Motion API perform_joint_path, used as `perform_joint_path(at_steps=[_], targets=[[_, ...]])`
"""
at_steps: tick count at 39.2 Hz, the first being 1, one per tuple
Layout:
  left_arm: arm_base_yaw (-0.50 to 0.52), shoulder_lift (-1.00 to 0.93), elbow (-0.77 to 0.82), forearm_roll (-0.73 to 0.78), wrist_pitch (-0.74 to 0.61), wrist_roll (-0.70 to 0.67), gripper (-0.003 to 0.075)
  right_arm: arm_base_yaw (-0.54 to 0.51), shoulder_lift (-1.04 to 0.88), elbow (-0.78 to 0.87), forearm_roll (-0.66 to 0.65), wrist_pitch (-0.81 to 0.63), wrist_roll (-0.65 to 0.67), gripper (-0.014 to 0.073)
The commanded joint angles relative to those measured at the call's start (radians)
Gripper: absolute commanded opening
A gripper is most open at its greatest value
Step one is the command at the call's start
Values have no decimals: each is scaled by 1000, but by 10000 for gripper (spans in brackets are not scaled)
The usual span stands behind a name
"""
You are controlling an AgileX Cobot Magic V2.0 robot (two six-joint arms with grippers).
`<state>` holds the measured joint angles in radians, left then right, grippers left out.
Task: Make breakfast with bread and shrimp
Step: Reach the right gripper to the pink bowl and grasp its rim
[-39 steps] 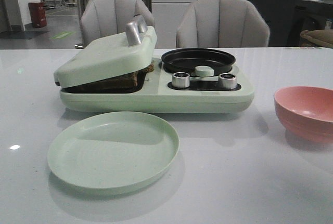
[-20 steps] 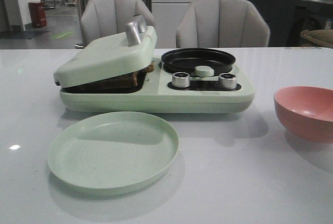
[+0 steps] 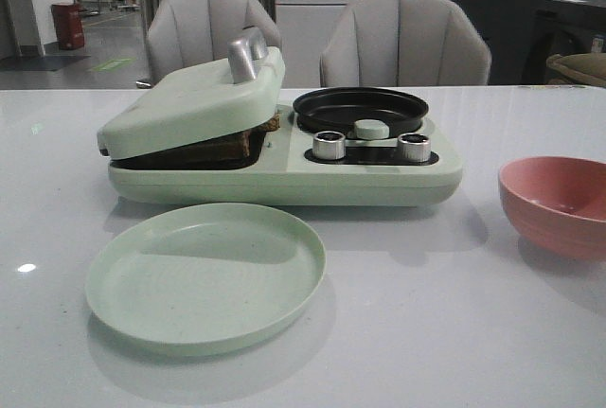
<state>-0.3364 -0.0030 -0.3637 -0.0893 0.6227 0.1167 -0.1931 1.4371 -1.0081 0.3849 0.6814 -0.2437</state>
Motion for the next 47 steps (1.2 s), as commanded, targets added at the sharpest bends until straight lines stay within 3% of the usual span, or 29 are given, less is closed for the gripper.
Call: perform_joint_path(at_steps=[1, 26, 37, 39, 47], targets=[[-5, 15, -27, -12, -83, -12, 114, -5, 37, -68, 15, -37, -41, 479], [-5, 15, -27, -12, -83, -12, 114, 24, 346, -175, -57, -50, -81, 469], [-5, 15, -27, -12, -83, -12, 114, 30, 371, -176, -58, -95, -81, 148], [-5, 15, -27, -12, -83, -12, 114, 30, 371, -177, -53, -92, -81, 115], [-5, 15, -27, -12, -83, -12, 114, 30, 371, -179, -11, -94, -76, 118]])
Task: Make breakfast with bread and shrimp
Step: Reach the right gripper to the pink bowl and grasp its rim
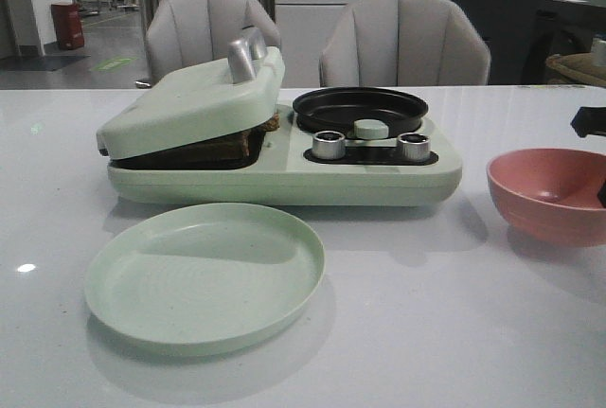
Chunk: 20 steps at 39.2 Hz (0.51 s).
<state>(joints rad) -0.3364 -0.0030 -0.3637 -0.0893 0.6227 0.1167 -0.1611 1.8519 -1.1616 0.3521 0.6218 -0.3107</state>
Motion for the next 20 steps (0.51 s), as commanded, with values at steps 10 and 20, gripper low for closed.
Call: perform_joint_path(at_steps=[10, 20], targets=[[-5, 15, -27, -12, -83, -12, 114, 9, -95, -172, 26, 8, -9, 118], [-5, 15, -27, -12, -83, -12, 114, 117, -121, -353, 25, 19, -9, 118]])
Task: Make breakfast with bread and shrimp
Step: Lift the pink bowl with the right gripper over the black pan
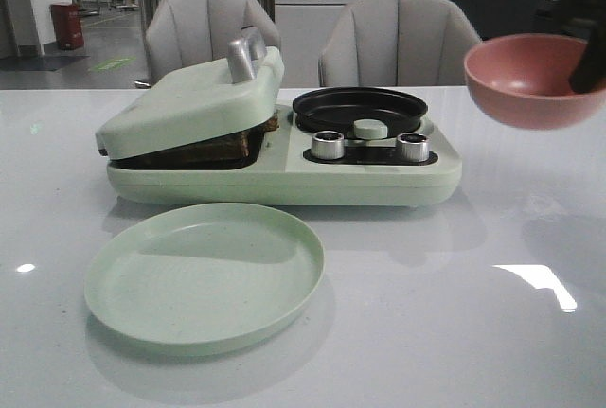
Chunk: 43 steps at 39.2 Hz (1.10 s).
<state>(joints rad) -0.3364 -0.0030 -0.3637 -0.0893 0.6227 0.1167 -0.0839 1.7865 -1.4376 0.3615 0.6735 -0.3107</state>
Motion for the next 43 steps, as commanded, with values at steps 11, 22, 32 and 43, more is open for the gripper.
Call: perform_joint_path(at_steps=[11, 22, 32, 43], targets=[[-5, 15, -27, -12, -83, -12, 114, 207, -43, -100, 19, -341, -9, 118], [-5, 15, -27, -12, -83, -12, 114, 268, 41, -96, 19, -698, -9, 118], [-5, 15, -27, -12, -83, -12, 114, 309, 149, -94, 4, -1025, -9, 118], [-5, 15, -27, -12, -83, -12, 114, 339, 214, -17, -174, -1433, -9, 118]])
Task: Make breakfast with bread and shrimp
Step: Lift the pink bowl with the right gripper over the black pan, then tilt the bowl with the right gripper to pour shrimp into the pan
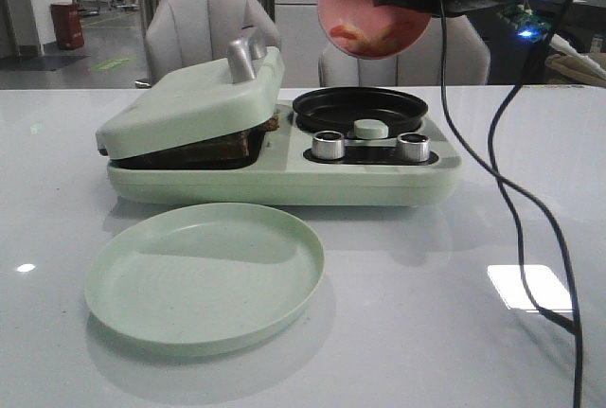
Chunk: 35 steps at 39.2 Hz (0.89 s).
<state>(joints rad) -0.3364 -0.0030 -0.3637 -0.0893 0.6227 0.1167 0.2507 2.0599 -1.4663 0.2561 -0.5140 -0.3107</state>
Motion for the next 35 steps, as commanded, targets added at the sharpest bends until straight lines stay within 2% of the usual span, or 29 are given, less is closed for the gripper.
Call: perform_joint_path(at_steps=[1, 6, 11, 20, 30, 35], targets=[[-5, 15, -27, -12, -83, -12, 114, 5, -58, 27, -77, -303, -9, 118], [-5, 15, -27, -12, -83, -12, 114, 5, -44, 110, -84, -567, -9, 118], [-5, 15, -27, -12, -83, -12, 114, 5, -5, 143, -136, -745, -11, 118], [-5, 15, -27, -12, -83, -12, 114, 5, 63, 144, -256, -782, -136, 118], [-5, 15, -27, -12, -83, -12, 114, 5, 100, 143, -279, -784, -300, 118], [-5, 15, -27, -12, -83, -12, 114, 5, 101, 138, -330, -784, -424, 118]])
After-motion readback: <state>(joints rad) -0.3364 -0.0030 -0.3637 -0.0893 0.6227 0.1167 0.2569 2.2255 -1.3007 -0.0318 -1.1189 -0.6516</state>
